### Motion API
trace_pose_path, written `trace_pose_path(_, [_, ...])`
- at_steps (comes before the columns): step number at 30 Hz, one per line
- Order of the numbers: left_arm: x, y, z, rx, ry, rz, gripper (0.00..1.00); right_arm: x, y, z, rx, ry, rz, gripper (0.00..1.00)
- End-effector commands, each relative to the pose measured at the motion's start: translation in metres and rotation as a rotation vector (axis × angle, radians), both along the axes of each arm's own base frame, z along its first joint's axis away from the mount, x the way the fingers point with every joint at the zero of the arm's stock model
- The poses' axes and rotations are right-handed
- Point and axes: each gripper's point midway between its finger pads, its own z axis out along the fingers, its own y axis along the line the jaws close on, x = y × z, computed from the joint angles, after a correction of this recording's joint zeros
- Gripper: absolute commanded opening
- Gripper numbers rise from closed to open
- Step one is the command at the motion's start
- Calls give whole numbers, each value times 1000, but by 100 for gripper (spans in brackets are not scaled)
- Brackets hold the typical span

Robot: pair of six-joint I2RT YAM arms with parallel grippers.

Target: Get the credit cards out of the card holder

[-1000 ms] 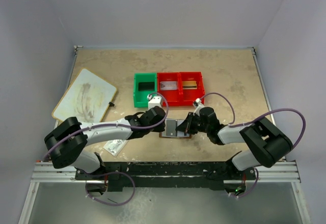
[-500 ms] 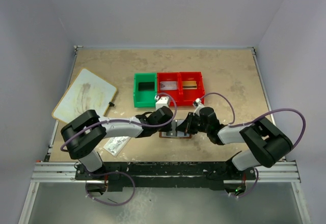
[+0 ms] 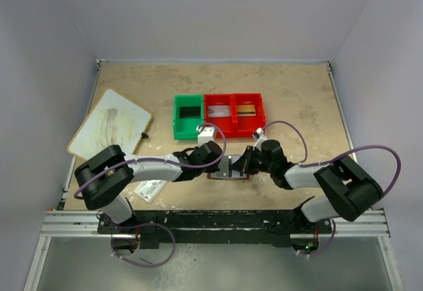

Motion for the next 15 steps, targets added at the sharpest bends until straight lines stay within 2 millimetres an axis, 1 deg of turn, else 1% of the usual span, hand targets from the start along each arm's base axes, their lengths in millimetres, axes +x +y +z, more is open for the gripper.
trace_pose_path(1, [-12,25,-23,112,41,-9,2,2,-5,4,9,-21,-18,2])
trace_pose_path(7, [-13,25,-28,116,48,-11,1,-1,-7,3,14,-19,-15,2])
trace_pose_path(15, [-16,25,-30,133,55,-16,0,-2,-13,0,6,-12,-36,3])
